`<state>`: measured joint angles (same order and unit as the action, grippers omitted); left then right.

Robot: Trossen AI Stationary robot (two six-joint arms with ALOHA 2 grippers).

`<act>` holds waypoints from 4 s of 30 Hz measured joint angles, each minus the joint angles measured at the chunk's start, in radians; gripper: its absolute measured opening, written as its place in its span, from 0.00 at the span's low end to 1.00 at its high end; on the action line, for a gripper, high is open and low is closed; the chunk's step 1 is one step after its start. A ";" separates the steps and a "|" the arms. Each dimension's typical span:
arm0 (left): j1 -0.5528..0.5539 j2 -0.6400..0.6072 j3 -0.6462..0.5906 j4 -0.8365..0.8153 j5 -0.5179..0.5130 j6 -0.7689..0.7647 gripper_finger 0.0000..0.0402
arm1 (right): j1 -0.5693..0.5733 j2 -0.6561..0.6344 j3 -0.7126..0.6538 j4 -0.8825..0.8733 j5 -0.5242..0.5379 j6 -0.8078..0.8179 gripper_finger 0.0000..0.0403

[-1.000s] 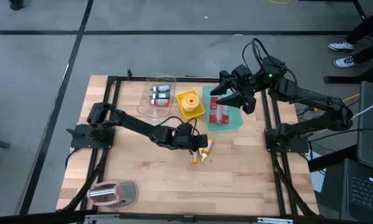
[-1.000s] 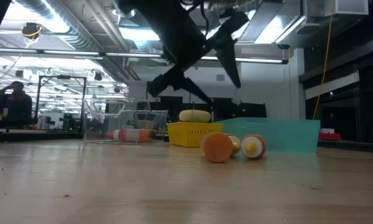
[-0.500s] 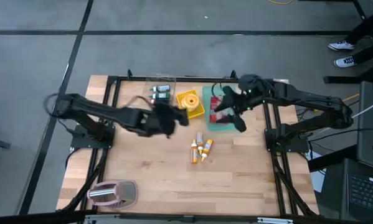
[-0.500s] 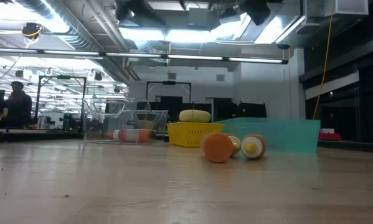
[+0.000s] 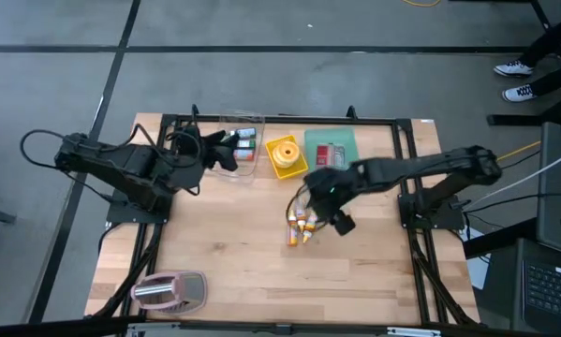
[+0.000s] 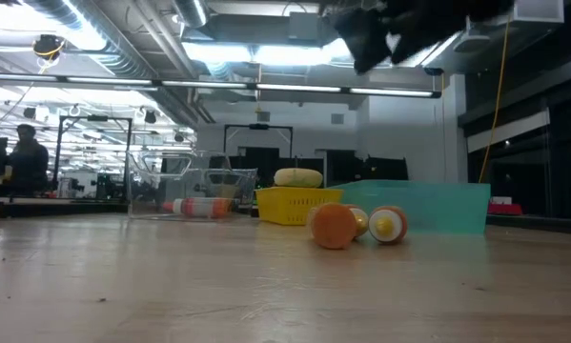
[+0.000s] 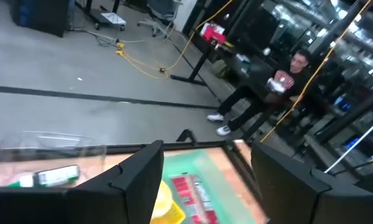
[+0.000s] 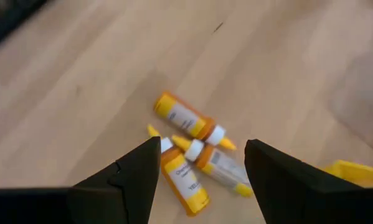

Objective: Pick & Place Food Item
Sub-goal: Put the right yellow food coloring bottle into the transparent bin

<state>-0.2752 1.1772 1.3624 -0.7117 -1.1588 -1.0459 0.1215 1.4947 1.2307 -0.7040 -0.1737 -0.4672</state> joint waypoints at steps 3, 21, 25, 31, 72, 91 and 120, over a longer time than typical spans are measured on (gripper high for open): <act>0.000 -0.002 0.000 -0.065 0.046 -0.027 0.58 | 0.039 0.080 0.000 0.000 0.047 -0.037 0.57; -0.075 0.006 0.000 -0.184 0.167 -0.077 0.58 | 0.024 0.339 -0.001 -0.115 0.215 -0.044 0.57; -0.085 0.006 0.000 -0.193 0.167 -0.076 0.58 | -0.007 0.340 -0.001 -0.111 0.186 -0.069 0.57; -0.089 0.006 0.000 -0.234 0.170 -0.089 0.58 | -0.023 0.340 -0.003 -0.097 0.108 -0.096 0.57; -0.076 0.006 0.000 -0.288 0.157 -0.161 0.58 | -0.029 0.331 -0.085 0.122 -0.249 0.282 0.18; -0.077 0.006 0.000 -0.296 0.225 -0.042 0.58 | -0.146 0.327 0.437 0.097 -0.338 0.491 0.18; 0.062 0.019 0.000 -0.152 0.766 0.612 0.59 | -0.209 0.328 0.486 0.087 -0.361 0.617 0.18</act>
<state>-0.2132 1.1961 1.3621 -0.8638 -0.3928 -0.4339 -0.0879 1.8225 1.7166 -0.6166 -0.5346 0.1493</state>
